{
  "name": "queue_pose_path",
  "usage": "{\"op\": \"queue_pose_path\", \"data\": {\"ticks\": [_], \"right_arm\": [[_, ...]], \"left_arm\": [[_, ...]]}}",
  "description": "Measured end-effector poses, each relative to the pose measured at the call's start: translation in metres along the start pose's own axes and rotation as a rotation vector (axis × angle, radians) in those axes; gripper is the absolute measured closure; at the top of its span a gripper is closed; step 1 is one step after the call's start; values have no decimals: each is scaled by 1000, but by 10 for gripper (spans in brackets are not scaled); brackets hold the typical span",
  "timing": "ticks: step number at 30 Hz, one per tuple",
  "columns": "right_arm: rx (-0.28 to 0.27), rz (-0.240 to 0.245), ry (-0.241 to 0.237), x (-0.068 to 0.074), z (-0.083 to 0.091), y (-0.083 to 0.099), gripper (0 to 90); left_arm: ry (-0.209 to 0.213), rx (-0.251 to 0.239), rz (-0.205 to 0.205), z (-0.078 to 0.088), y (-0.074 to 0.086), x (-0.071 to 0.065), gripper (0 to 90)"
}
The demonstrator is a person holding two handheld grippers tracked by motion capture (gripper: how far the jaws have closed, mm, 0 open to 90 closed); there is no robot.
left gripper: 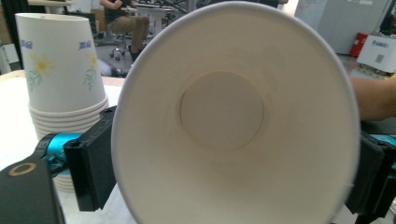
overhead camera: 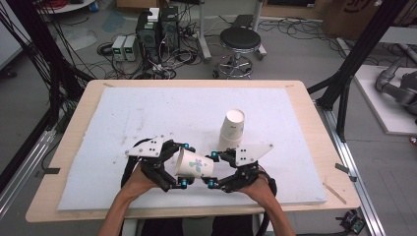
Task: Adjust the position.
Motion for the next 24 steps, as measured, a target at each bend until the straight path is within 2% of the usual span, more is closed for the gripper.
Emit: {"op": "queue_pose_path", "data": {"ticks": [4,5,7,10,19,20,21,22,24], "right_arm": [[3,7,-16,2,-1,0,374],[3,7,-16,2,-1,0,374],[1,8,-21,3,-1,0,374],[1,13,-22,3,-1,0,375],[8,19,-22,3,-2,0,373],[13,29,-14,3,-2,0,325],[13,29,-14,3,-2,0,325],[11,20,7,2,-3,-1,252],[12,24,4,2,-4,-1,230]], "left_arm": [[15,2,-5,1,0,-1,203],[22,0,-14,2,0,-2,203],[39,-16,-28,3,-1,-4,296],[41,-21,-41,4,-2,-4,328],[37,-20,-53,6,-2,-5,352],[17,-14,-53,6,-2,-4,351],[17,-14,-53,6,-2,-4,351],[0,-7,-49,7,-1,-1,350],[-10,-1,-49,8,-1,0,349]]}}
Point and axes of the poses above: each handheld gripper's, and its own axes: z roughly backward along the jaws, y roughly out of its underside, x roughly to its left, the point moved 10 cm from there along -z, roughly forward along the jaws, and after that the axes turned 11 degrees about -y, right-handed, at the moved point
